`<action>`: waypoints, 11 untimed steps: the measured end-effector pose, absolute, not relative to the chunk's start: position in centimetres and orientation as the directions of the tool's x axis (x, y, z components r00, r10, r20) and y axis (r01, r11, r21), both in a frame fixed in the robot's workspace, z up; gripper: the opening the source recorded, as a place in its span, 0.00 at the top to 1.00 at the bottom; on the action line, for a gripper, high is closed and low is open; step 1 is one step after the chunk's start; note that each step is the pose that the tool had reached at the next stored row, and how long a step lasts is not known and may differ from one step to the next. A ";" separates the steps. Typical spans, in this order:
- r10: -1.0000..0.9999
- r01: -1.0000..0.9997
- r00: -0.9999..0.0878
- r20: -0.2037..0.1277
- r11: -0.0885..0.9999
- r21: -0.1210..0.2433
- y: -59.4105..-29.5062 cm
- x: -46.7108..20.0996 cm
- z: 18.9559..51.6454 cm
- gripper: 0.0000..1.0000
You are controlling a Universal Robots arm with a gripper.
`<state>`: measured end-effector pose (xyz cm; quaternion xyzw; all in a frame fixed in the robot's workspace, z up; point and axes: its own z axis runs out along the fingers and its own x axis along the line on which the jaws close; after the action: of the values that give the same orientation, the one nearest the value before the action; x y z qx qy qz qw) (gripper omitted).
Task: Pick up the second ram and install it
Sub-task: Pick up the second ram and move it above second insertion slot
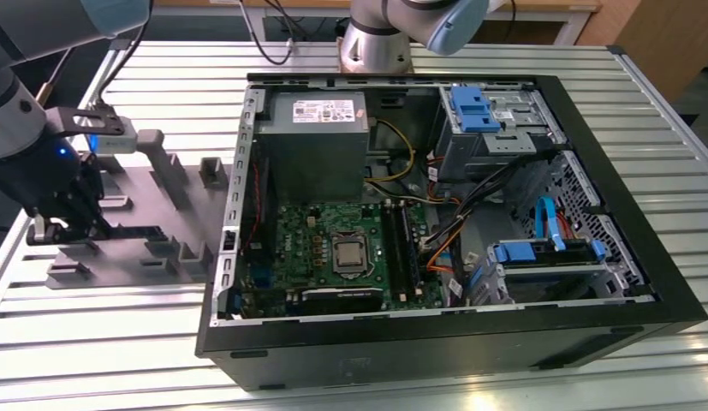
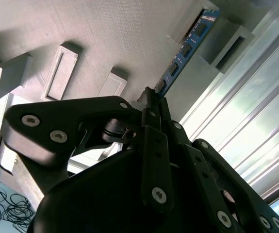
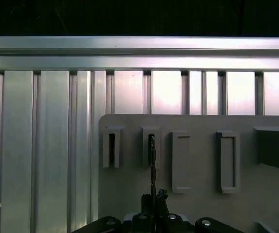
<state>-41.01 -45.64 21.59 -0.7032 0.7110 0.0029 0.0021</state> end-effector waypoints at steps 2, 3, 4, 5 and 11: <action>-1.000 -1.000 -0.011 -0.007 0.011 0.001 -45.6 -41.0 21.6 0.86; -1.000 -1.000 -0.011 -0.007 0.011 0.001 -45.6 -41.0 21.7 0.86; -1.000 -1.000 -0.011 -0.007 0.011 0.001 -45.6 -41.0 21.7 0.86; -1.000 -1.000 -0.011 -0.007 0.011 0.001 -45.6 -41.0 21.7 0.86; -1.000 -1.000 -0.011 -0.007 0.011 0.001 -45.6 -41.0 21.9 0.86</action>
<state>-41.01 -45.64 21.87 -0.7032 0.7110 0.0029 0.0021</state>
